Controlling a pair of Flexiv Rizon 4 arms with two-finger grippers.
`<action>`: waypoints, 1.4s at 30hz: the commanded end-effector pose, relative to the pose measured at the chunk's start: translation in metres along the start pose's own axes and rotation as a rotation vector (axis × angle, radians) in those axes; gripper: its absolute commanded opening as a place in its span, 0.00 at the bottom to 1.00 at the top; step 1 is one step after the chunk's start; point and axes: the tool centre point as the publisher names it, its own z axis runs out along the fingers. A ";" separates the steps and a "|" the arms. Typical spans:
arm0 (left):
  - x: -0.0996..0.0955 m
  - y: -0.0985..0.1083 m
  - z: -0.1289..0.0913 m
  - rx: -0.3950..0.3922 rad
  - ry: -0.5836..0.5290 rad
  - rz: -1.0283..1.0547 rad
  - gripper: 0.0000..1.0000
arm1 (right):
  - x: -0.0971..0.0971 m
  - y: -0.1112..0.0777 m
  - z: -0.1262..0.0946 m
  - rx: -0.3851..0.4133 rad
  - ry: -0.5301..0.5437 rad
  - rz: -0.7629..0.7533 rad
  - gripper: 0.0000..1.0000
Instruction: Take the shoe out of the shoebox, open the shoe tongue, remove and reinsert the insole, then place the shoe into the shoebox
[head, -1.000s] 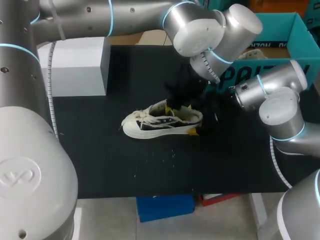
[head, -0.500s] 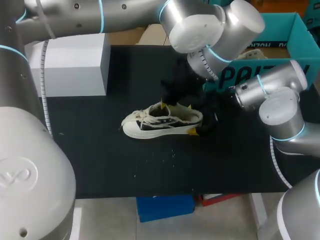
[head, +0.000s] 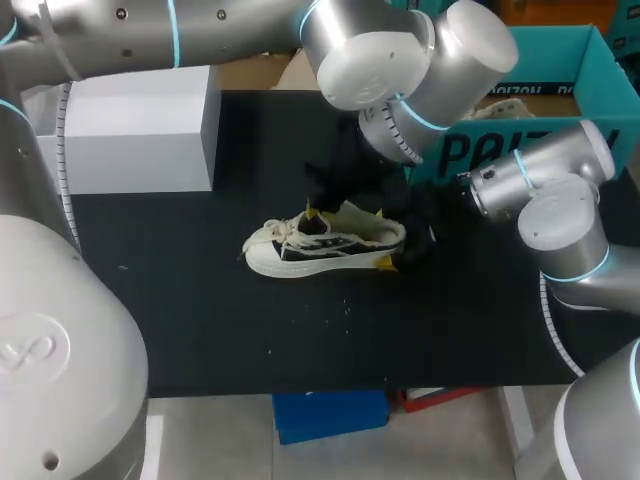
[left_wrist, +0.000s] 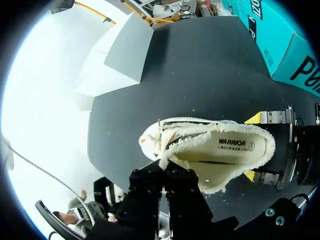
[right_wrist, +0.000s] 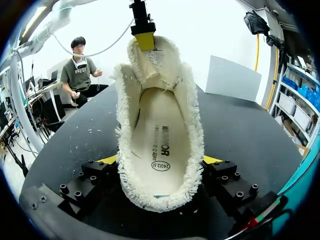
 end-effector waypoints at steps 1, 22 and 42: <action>-0.011 0.005 0.003 0.002 0.003 -0.017 0.00 | -0.001 -0.002 0.002 0.001 -0.002 0.001 0.00; -0.036 0.023 0.038 -0.073 -0.039 -0.085 0.00 | -0.001 -0.002 0.002 0.001 -0.002 0.001 0.00; -0.052 0.016 0.056 -0.116 -0.028 -0.142 1.00 | -0.001 -0.002 0.002 0.001 -0.002 0.001 0.00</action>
